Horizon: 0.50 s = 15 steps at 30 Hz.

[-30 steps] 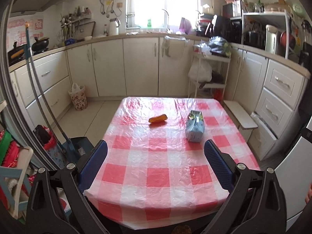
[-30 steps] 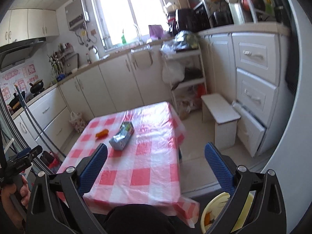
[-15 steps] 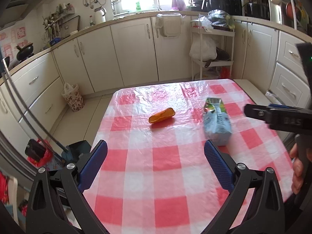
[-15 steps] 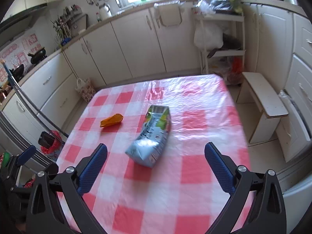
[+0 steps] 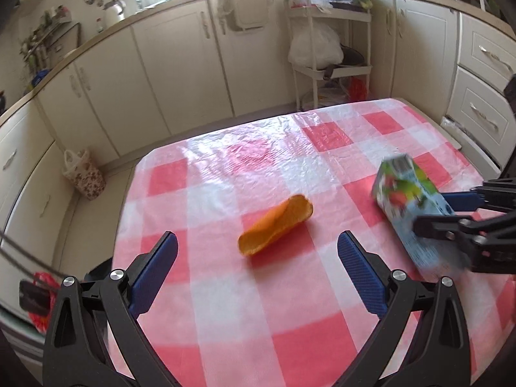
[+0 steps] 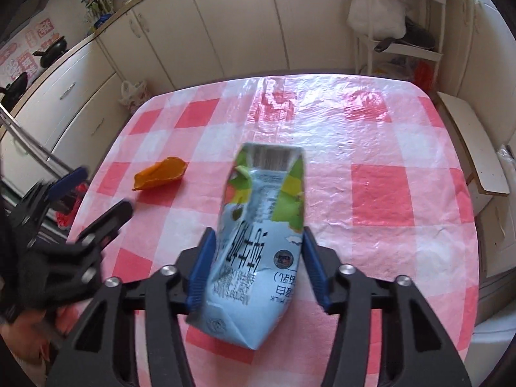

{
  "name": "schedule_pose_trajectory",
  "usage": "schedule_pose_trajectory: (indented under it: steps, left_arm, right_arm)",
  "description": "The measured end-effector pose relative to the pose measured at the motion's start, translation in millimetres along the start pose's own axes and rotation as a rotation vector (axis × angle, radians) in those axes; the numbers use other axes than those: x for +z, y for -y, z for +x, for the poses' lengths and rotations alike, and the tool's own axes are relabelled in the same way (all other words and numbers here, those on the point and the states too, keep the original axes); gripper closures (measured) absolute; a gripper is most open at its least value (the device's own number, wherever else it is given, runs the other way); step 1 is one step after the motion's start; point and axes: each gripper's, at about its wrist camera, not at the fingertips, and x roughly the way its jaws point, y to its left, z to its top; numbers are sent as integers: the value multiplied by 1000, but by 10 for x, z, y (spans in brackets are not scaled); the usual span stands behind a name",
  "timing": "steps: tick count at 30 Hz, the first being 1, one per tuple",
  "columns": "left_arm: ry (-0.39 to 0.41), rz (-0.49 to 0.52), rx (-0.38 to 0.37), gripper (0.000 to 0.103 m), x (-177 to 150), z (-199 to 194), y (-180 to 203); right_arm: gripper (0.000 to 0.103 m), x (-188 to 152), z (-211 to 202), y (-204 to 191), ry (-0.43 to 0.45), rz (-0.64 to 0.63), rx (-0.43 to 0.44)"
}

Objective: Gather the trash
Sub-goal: 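Grasp the milk carton with the right tool while the left tool reaches the orange peel, then grasp the orange peel with the left tool and carry both over the yellow bin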

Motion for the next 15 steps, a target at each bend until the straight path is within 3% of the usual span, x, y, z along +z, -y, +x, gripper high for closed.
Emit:
schedule_pose_trajectory:
  steps: [3,4,5,7,8,9,12,15]
  left_arm:
    - [-33,51,8,9,103,248,82]
    - [-57,72,8,18,121,351,111]
    - [-91,91,-5,34,126,458,133]
    - [-105,62,-72,54,143,521,110]
    - [-119,44,-109,71,156,522,93]
    - [-146,44,-124,81,173,508,115]
    - [-171,36,-181,90,111,360,240]
    - [-159,-5,-261,90,19,34,441]
  right_arm:
    - [55,-46,-151,87,-7,-5,30]
    - [55,-68,-216,138,-5,1,41]
    - [55,-97,-295,191,-1,12,52]
    - [55,-167,-502,340,17,41,73]
    - [55,-198,-615,404,30,53,80]
    - [55,-230,-752,470,50,63,77]
    - [55,-382,-1165,663,109,94,52]
    - [55,-704,-1701,958,181,136,-15]
